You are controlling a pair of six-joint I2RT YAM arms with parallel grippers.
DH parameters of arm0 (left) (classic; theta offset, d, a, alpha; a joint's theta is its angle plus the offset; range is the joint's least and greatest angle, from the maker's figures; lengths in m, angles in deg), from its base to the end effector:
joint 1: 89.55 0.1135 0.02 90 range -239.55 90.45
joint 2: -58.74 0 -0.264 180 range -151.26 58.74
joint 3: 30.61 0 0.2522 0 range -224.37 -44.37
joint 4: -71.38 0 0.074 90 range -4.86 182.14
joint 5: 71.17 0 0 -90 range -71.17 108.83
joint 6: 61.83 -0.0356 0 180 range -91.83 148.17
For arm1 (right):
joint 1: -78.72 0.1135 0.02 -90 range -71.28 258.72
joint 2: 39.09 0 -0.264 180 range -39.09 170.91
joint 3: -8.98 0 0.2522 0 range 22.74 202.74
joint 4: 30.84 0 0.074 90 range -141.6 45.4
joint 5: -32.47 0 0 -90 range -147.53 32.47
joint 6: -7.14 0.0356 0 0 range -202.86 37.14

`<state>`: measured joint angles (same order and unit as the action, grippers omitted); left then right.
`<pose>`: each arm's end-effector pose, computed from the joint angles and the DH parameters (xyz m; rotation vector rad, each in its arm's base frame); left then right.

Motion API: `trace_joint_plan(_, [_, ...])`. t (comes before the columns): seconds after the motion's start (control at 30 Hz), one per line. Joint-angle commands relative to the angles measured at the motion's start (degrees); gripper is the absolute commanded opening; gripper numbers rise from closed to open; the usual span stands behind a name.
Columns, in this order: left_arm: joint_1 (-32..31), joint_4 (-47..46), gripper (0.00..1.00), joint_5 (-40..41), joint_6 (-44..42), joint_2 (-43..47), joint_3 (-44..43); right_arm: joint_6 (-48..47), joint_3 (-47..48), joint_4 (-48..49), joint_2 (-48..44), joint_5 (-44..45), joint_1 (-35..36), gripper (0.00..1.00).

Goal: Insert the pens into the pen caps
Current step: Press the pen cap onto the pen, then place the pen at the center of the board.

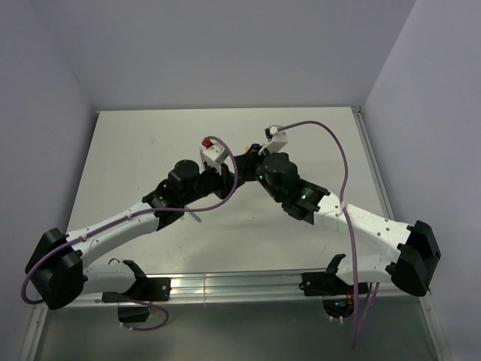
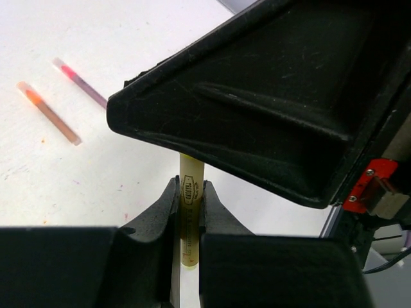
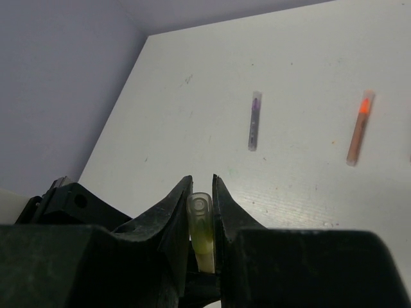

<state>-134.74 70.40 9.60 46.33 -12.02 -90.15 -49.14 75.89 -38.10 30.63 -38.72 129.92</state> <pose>0.1988 -0.2082 0.2943 0.5509 1.7607 -0.9340 0.1884 0.2160 0.3299 -0.0264 1.8052 0.7932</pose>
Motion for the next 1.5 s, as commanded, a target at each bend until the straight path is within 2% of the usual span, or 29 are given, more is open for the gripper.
trace_joint_plan(0.0, [3.9,-24.1,0.0,8.6,3.0,0.5,-8.2,5.2,3.2,-17.8,1.8,-19.2,9.3,0.0])
trace_joint_plan(0.03, [3.9,-23.9,0.0,7.7,3.5,0.6,-7.5,5.0,4.1,-18.6,2.1,-19.1,8.6,0.0])
trace_joint_plan(0.1, [3.5,-22.8,0.1,6.6,5.2,1.0,-5.4,4.7,6.8,-20.2,2.5,-19.5,5.0,0.0])
trace_joint_plan(0.13, [3.2,-22.6,0.24,6.0,5.7,1.2,-4.6,4.5,7.6,-20.5,2.9,-19.8,3.7,0.0])
trace_joint_plan(0.2, [2.9,-20.2,0.38,4.8,7.0,1.5,-3.2,3.9,10.5,-20.7,3.6,-19.7,1.2,0.0])
trace_joint_plan(0.23, [2.3,-19.8,0.49,5.1,7.4,1.8,-2.1,2.9,11.7,-21.1,4.9,-19.3,-1.0,0.0])
trace_joint_plan(0.33, [0.9,-18.1,0.61,5.9,8.7,3.0,-0.2,0.7,16.8,-22.4,8.1,-17.5,-4.8,0.0])
trace_joint_plan(0.43, [-0.4,-15.0,0.63,6.4,9.2,4.9,1.1,-0.8,21.4,-23.6,11.6,-17.8,-9.1,0.0])
trace_joint_plan(0.67, [-1.3,-9.3,0.65,9.0,10.2,9.6,4.9,-2.2,23.4,-19.4,15.9,-22.0,-16.7,0.0])
trace_joint_plan(0.77, [-1.4,-4.8,0.66,14.4,12.3,10.4,5.0,-3.9,24.7,-20.5,17.2,-21.3,-17.9,0.0])
trace_joint_plan(0.83, [-1.3,-0.8,0.67,18.6,14.3,10.3,4.0,-6.6,28.7,-24.4,20.1,-19.6,-19.2,0.0])
trace_joint_plan(0.87, [-1.4,2.9,0.67,23.0,16.5,10.1,3.6,-7.6,30.2,-25.0,21.1,-18.9,-19.7,0.0])
trace_joint_plan(1.0, [-1.0,12.7,0.65,30.8,24.5,9.7,1.6,-13.3,32.9,-27.9,26.3,-14.6,-24.5,0.0])
trace_joint_plan(1.2, [-0.3,19.5,0.66,33.1,28.1,10.2,-0.4,-18.9,34.8,-28.9,34.3,-13.4,-31.0,0.0])
trace_joint_plan(1.47, [1.6,20.8,0.67,30.9,27.8,13.2,-0.2,-21.6,37.6,-26.5,43.5,-10.9,-34.8,0.0])
